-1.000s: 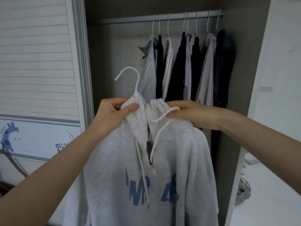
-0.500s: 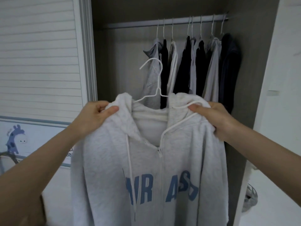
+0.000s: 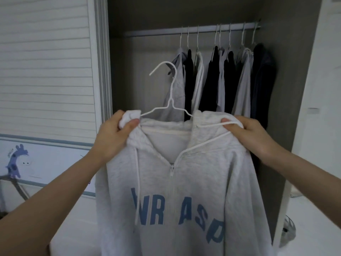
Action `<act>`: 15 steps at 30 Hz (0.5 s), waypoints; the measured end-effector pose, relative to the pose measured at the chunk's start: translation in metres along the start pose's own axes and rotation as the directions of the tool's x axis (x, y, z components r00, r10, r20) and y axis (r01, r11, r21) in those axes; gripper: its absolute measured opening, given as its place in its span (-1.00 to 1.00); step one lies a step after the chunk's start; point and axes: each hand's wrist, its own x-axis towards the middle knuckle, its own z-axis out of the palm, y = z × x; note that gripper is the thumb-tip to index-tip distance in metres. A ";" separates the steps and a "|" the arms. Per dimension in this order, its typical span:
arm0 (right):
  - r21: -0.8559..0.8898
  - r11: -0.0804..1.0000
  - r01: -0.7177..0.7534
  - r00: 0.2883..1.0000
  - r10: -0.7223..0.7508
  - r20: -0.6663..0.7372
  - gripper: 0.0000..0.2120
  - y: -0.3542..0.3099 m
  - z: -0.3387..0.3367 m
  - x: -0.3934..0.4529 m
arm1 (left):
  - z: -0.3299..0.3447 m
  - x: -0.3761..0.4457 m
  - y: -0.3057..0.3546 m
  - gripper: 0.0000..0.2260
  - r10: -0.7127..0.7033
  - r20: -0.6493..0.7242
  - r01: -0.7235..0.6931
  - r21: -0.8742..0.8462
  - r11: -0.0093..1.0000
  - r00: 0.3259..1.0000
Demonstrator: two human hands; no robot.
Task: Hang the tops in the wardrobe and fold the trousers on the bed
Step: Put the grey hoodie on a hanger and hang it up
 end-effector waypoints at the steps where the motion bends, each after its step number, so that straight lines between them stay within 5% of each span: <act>1: -0.186 0.983 0.001 1.000 0.002 0.016 -0.47 -0.002 -0.009 0.003 | -0.002 0.003 -0.003 -0.75 -0.006 -0.037 0.006 -0.005 1.000 0.999; 3: -0.418 0.906 -0.060 0.983 0.128 0.135 -0.29 -0.013 -0.025 0.008 | -0.003 0.008 -0.006 -0.72 -0.012 -0.069 0.012 -0.003 1.000 0.998; 5: -0.400 0.912 -0.089 0.896 0.249 0.368 -0.14 -0.033 -0.031 0.009 | -0.001 0.013 -0.006 -0.73 -0.013 -0.066 0.012 -0.020 1.000 0.998; 7: -0.301 0.949 -0.088 0.812 0.244 0.531 -0.37 -0.051 -0.022 0.007 | 0.002 0.020 -0.007 -0.75 -0.007 -0.051 0.004 -0.047 0.999 0.999; 9: -0.293 0.955 -0.038 0.826 0.195 0.529 -0.57 -0.059 -0.006 0.010 | 0.003 0.028 -0.009 -0.78 0.009 -0.017 -0.010 -0.049 0.999 1.000; 12: -0.337 0.941 0.039 0.893 0.119 0.435 -0.59 -0.066 0.017 0.014 | 0.005 0.041 -0.019 -0.73 0.001 0.108 0.010 -0.096 0.995 0.994; 15: -0.103 0.993 -0.059 0.891 0.099 0.443 -0.68 -0.073 0.032 0.010 | 0.007 0.053 -0.031 -0.64 -0.076 0.236 0.114 -0.150 0.982 0.969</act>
